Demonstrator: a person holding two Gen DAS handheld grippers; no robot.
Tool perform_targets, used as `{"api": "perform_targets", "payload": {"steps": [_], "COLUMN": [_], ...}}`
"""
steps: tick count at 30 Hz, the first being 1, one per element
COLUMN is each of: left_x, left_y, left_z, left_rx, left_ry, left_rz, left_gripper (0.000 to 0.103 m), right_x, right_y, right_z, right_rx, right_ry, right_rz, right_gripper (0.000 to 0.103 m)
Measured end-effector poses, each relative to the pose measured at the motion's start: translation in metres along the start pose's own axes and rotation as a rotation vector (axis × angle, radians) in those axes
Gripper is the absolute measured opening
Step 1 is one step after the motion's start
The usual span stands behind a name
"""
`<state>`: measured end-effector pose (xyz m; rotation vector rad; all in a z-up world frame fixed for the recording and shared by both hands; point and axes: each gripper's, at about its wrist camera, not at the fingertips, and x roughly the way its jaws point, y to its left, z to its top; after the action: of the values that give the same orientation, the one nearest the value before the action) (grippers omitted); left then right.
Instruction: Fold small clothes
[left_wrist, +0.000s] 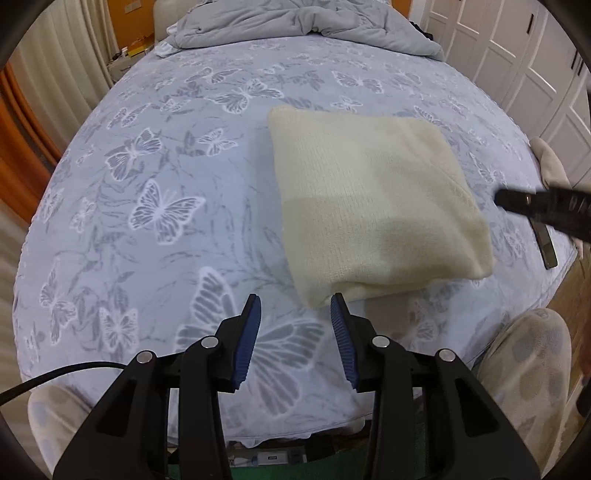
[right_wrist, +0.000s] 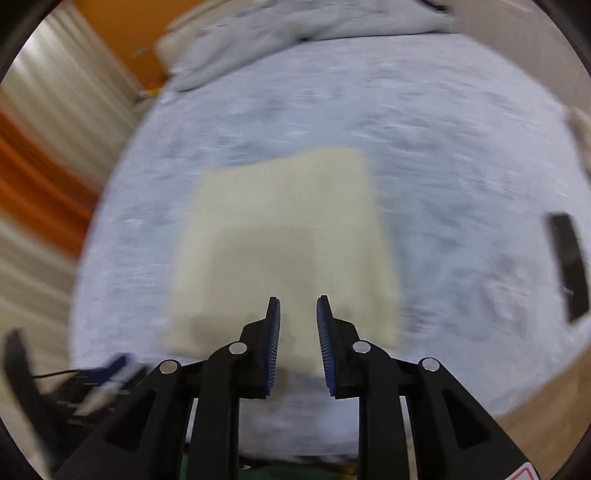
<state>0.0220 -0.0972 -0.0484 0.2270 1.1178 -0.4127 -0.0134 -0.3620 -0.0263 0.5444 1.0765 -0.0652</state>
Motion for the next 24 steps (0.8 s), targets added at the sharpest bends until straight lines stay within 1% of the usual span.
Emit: {"api": "perform_targets", "payload": {"steps": [1,2,3,4,5,6,7,8,9,11,12,13,14,15,16,17,18,20,21,22,23,24], "left_x": [0.000,-0.001,-0.001,-0.001,-0.002,-0.004,-0.005,-0.006,-0.007,-0.006,-0.006,-0.006,-0.006,-0.008,-0.009,-0.009,-0.006,0.003,0.007,0.014,0.019,0.024], "left_y": [0.001,0.004,0.005,0.009,0.012,0.016,0.019,0.023,0.026,0.036,0.041,0.043,0.046,0.049,0.050,0.049,0.047,0.039,0.036,0.031,0.027,0.023], "left_z": [0.000,0.000,0.000,0.000,0.000,0.000,-0.001,-0.002,-0.003,-0.004,-0.003,-0.002,0.001,0.006,0.012,0.017,0.026,0.039,0.044,0.051,0.056,0.061], "left_rx": [-0.008,-0.019,-0.023,-0.031,-0.037,-0.045,-0.050,-0.055,-0.061,-0.085,-0.103,-0.118,-0.134,-0.159,-0.183,-0.199,-0.218,-0.231,-0.234,-0.239,-0.245,-0.250], "left_ry": [0.004,0.010,0.011,0.014,0.013,0.009,0.008,0.009,0.011,0.021,0.024,0.024,0.022,0.011,-0.001,-0.009,-0.015,0.002,0.005,0.010,0.017,0.025], "left_rz": [0.003,0.013,0.019,0.027,0.031,0.038,0.047,0.055,0.060,0.063,0.051,0.044,0.026,-0.014,-0.052,-0.081,-0.128,-0.171,-0.181,-0.197,-0.203,-0.210], "left_gripper": [0.039,0.039,0.039,0.039,0.039,0.039,0.040,0.040,0.042,0.043,0.043,0.046,0.050,0.059,0.067,0.069,0.070,0.071,0.071,0.071,0.071,0.071], "right_x": [0.000,0.006,0.017,0.026,0.043,0.066,0.087,0.114,0.123,0.114,0.107,0.090,0.078,0.054,0.036,0.026,0.018,0.021,0.030,0.040,0.050,0.062], "right_y": [0.009,0.025,0.044,0.053,0.063,0.071,0.076,0.077,0.076,0.073,0.070,0.062,0.054,0.041,0.026,0.013,-0.007,-0.035,-0.051,-0.057,-0.064,-0.069], "right_z": [0.004,0.007,0.009,0.008,0.006,0.003,-0.004,-0.014,-0.021,-0.018,-0.014,-0.008,-0.006,-0.001,0.003,0.003,0.007,0.010,0.010,0.009,0.007,0.005], "right_rx": [-0.025,-0.056,-0.109,-0.133,-0.153,-0.159,-0.170,-0.200,-0.216,-0.189,-0.164,-0.120,-0.100,-0.076,-0.048,-0.026,0.015,0.079,0.122,0.142,0.162,0.164], "right_ry": [0.006,0.015,0.034,0.053,0.097,0.145,0.189,0.229,0.229,0.218,0.221,0.197,0.160,0.085,0.028,0.002,-0.014,0.011,0.055,0.084,0.111,0.136], "right_rz": [0.047,0.070,0.087,0.094,0.099,0.097,0.066,0.009,0.008,0.039,0.059,0.087,0.089,0.068,0.029,0.000,-0.046,-0.091,-0.092,-0.076,-0.043,-0.008], "right_gripper": [0.018,0.017,0.017,0.016,0.016,0.016,0.015,0.013,0.013,0.012,0.012,0.012,0.017,0.021,0.026,0.036,0.040,0.043,0.045,0.046,0.036,0.020]}}
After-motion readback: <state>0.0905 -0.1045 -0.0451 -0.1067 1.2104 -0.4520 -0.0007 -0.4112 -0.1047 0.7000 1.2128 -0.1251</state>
